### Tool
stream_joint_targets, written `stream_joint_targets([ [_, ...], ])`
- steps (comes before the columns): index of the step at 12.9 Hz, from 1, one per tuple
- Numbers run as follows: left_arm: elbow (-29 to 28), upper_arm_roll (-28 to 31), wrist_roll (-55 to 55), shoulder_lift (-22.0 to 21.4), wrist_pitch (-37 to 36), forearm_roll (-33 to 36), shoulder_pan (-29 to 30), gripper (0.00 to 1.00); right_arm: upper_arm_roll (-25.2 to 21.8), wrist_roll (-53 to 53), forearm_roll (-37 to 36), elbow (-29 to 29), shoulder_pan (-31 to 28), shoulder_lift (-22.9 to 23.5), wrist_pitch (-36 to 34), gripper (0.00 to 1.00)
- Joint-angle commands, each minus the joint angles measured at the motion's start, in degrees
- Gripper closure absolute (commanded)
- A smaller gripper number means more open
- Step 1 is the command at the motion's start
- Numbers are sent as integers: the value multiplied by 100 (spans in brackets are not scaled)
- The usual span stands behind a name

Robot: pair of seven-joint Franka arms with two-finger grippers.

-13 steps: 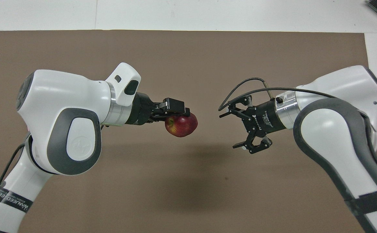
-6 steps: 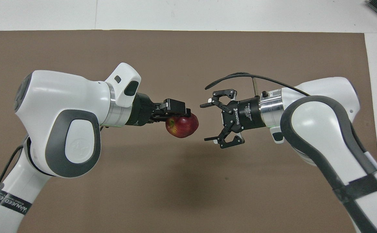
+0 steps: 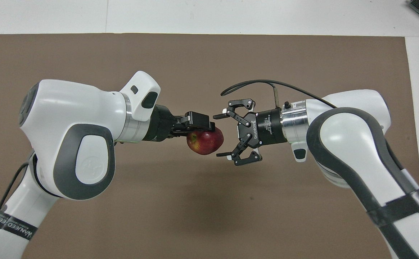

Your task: Move apple from plate to bowl

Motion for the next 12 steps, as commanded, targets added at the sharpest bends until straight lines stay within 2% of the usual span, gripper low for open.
stream_joint_targets([
  [1, 29, -63, -17, -74, 4, -97, -9, 100, 25, 112, 222, -53, 32, -74, 181, 0],
  [3, 37, -80, -78, -74, 12, -88, -9, 100, 25, 129, 372, -62, 172, -83, 357, 0],
  [4, 37, -80, -105, -74, 12, -88, -9, 100, 25, 121, 372, -53, 173, -74, 366, 5],
  [6, 63, -185, -192, -65, 21, -88, -9, 100, 25, 103, 372, -44, 173, -66, 392, 46],
  [7, 81, -186, -210, -65, 21, -88, -9, 100, 25, 103, 372, -27, 173, -48, 401, 72],
  [8, 90, -195, -219, -56, 21, -88, -9, 100, 25, 103, 372, -18, 164, -48, 401, 90],
  [9, 90, -203, -254, -56, 21, -88, -9, 100, 25, 103, 372, -18, 164, -48, 401, 95],
  [12, 125, -203, -298, -39, 21, -79, -9, 100, 25, 94, 337, -18, 172, -48, 427, 99],
])
